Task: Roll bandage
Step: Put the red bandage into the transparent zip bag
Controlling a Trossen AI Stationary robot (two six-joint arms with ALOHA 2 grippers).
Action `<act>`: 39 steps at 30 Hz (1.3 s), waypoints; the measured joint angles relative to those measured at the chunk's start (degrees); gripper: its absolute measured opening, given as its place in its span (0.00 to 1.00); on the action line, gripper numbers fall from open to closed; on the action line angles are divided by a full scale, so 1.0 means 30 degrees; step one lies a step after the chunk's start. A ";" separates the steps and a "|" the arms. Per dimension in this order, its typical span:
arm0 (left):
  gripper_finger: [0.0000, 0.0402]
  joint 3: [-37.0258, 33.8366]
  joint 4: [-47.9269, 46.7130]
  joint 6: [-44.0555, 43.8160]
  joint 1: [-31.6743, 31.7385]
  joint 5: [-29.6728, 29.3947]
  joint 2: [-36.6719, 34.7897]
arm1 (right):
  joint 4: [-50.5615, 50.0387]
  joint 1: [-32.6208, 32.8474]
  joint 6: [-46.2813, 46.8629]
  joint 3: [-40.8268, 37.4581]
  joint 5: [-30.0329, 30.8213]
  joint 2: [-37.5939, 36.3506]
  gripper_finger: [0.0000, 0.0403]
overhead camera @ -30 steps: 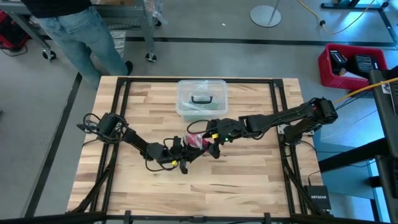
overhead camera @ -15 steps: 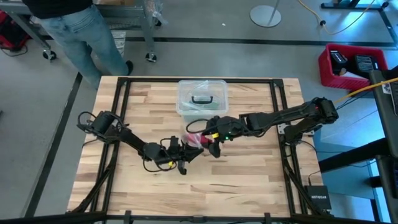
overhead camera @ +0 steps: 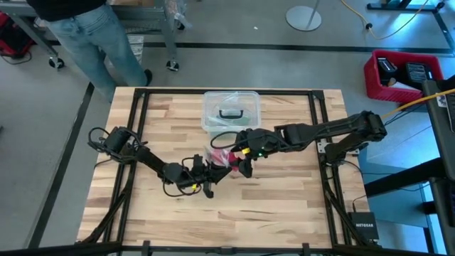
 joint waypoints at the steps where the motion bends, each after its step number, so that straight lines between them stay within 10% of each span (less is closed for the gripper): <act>1: 0.00 0.0000 0.0012 0.0213 0.0000 0.0000 0.0000 | -0.0472 0.0000 -0.0033 0.0322 -0.0008 0.0000 0.71; 17: 0.00 0.0000 -0.0025 0.0787 -0.0087 0.0000 0.0000 | -0.9204 0.1038 -0.1470 0.2722 0.0797 -0.0007 0.71; 26: 0.00 0.0000 -0.0010 0.0324 -0.0080 -0.0007 -0.0007 | -0.5373 0.4687 -0.1357 -0.1081 0.7379 0.0015 0.71; 39: 0.00 0.0000 -0.0010 -0.0714 -0.0117 0.0622 -0.0029 | -0.0852 0.4596 -0.3328 -0.1489 0.8506 0.0591 0.71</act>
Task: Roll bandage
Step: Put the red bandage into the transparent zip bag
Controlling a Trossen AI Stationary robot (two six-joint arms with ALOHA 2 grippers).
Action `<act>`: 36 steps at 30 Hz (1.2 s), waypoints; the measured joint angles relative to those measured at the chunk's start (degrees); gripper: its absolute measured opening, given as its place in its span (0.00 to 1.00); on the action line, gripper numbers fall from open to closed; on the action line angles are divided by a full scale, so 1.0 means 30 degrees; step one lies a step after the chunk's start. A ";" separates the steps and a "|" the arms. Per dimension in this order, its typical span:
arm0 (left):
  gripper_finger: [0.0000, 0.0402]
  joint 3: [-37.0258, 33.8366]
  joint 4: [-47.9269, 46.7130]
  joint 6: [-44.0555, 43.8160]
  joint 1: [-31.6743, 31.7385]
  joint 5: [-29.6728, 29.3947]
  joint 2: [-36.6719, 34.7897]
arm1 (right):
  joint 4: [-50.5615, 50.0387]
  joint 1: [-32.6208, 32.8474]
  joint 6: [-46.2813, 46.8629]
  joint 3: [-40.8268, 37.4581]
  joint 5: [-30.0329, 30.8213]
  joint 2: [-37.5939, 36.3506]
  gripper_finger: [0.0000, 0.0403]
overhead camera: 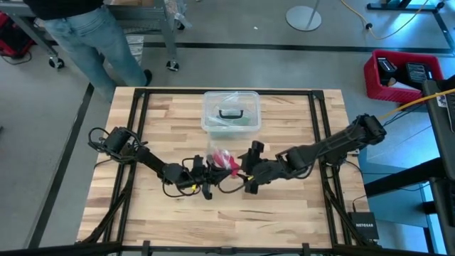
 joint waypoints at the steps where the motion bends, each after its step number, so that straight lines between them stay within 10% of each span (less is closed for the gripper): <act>1: 0.00 0.0000 0.0007 -0.0015 -0.0011 0.0172 0.0000 | 0.0417 -0.0024 -0.0164 0.0000 0.0025 0.0108 0.71; 17: 0.00 0.1457 -0.0228 0.0434 -0.0882 -0.0074 -0.0037 | 0.5446 -0.0305 -0.1021 0.0000 0.2620 0.1515 0.71; 36: 0.00 0.1501 -0.4426 -0.3653 -0.0601 -0.0476 0.0460 | 0.1911 0.0307 0.2177 -0.0043 0.1021 0.0677 0.71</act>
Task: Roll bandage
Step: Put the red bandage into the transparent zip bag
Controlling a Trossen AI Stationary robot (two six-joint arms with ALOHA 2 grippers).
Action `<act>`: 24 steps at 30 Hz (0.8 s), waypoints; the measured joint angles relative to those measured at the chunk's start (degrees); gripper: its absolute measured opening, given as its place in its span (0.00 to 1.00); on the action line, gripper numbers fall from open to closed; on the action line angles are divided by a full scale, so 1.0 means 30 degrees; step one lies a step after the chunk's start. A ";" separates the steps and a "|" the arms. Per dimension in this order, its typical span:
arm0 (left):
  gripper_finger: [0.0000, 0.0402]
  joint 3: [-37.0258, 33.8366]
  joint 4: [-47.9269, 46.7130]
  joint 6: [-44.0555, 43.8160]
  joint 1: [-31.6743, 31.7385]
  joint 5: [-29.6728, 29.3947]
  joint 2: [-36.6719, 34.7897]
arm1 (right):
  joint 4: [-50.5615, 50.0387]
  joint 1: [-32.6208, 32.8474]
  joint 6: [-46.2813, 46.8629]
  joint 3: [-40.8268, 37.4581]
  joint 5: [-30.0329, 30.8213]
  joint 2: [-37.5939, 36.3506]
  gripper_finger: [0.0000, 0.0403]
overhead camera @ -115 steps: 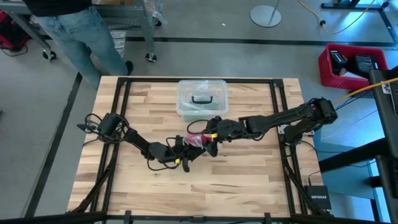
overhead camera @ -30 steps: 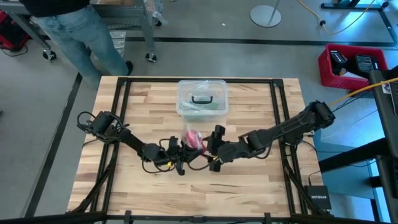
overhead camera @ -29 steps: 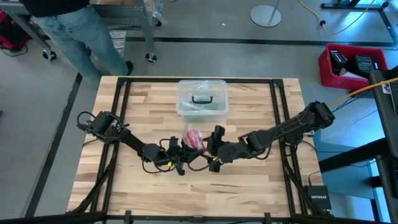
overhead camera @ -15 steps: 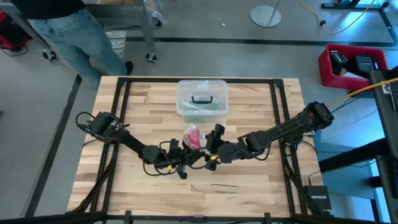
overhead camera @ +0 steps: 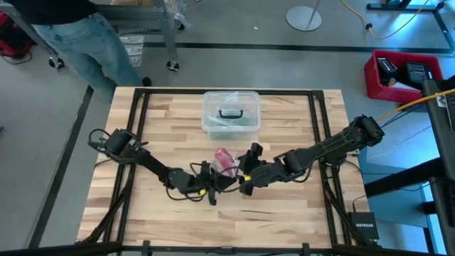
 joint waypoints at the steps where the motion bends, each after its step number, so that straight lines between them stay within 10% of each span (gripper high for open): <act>1: 0.00 0.0000 0.0094 -0.0742 0.0116 0.0076 0.0217 | -0.0127 0.0102 0.0296 -0.0137 0.0097 0.0008 0.71; 10: 0.00 0.1507 0.3208 -0.3646 0.1073 0.5384 0.3100 | 0.1930 0.0506 0.1860 -0.2933 -0.0532 0.0248 0.71; 24: 0.01 0.1902 -0.3253 -0.3817 0.1476 0.5537 0.3110 | 0.2682 0.0482 0.3337 -0.5004 -0.1645 0.0299 0.71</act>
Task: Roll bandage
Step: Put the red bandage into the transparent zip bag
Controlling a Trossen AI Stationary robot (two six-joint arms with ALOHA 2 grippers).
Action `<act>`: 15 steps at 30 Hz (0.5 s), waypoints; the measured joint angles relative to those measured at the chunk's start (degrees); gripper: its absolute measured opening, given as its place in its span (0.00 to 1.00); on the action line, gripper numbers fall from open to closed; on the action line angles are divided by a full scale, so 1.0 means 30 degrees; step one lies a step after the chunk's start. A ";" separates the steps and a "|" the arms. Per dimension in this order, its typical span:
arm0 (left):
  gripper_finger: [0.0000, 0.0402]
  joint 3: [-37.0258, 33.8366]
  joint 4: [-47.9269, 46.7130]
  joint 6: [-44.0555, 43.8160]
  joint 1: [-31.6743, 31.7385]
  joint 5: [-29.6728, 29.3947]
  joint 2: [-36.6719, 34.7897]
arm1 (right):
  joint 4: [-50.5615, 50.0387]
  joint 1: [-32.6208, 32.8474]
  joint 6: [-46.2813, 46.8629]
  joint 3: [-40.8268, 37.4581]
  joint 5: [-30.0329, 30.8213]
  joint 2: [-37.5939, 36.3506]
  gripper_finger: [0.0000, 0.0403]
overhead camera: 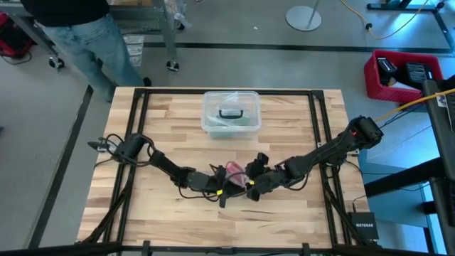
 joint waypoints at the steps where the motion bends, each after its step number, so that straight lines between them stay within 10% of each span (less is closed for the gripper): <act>1: 0.03 0.0000 -0.0310 -0.0148 0.0013 0.0000 0.0000 | -0.0041 0.0000 0.0234 -0.0163 -0.0057 0.0001 0.71; 15: 0.37 0.0022 -0.7141 0.1209 0.0152 0.2693 -0.0412 | 0.0497 0.0015 0.1398 -0.1203 -0.0392 0.0022 0.71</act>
